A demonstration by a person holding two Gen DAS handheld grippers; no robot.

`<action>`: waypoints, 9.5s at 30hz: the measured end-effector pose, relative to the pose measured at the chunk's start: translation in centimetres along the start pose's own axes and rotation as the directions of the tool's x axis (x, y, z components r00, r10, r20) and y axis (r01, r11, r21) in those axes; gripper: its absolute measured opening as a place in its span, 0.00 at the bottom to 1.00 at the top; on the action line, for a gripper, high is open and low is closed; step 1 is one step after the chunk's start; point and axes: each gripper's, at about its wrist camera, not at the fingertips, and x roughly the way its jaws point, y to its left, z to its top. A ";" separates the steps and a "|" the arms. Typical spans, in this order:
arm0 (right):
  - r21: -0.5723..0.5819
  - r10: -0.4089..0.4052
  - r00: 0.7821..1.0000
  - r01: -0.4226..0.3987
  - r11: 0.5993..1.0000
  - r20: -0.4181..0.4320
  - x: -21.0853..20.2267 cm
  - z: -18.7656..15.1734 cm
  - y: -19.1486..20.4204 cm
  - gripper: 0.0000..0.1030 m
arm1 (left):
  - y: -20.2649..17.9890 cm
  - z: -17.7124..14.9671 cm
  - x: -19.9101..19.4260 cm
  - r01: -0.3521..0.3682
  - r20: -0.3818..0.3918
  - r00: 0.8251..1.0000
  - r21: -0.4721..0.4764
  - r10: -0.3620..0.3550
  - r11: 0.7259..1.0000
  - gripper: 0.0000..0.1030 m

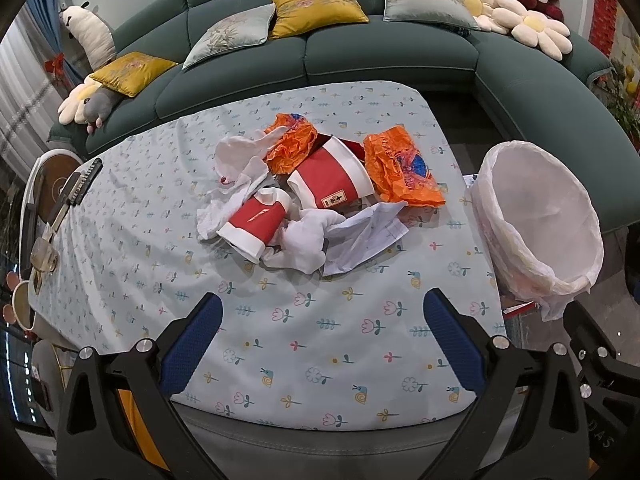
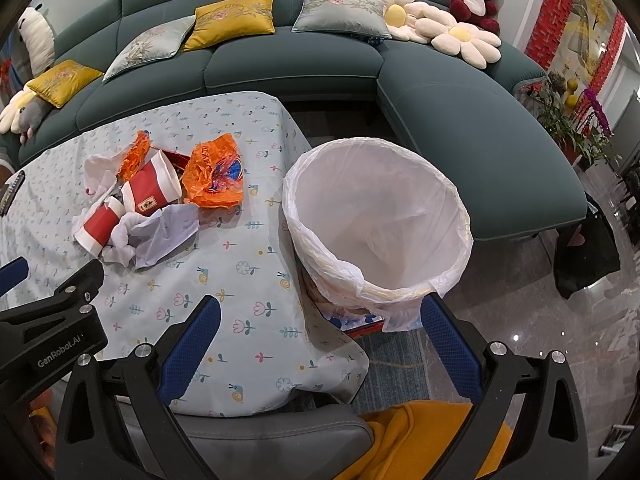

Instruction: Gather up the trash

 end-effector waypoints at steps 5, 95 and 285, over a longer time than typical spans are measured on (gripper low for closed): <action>-0.001 -0.001 1.000 0.001 1.000 -0.001 0.0 0.1 0.0 0.93 | 0.0 0.1 -0.2 0.002 0.012 1.000 -0.009 -0.002 1.000 0.93; -0.086 0.068 0.993 -0.076 0.993 -0.098 8.7 6.1 12.9 0.76 | 11.1 2.7 9.4 0.174 -0.046 0.981 -0.193 -0.186 0.966 0.93; 0.063 0.147 0.988 -0.149 0.987 0.040 2.4 10.4 0.4 0.60 | -0.5 7.3 3.8 0.268 0.045 0.963 -0.038 -0.266 0.963 0.83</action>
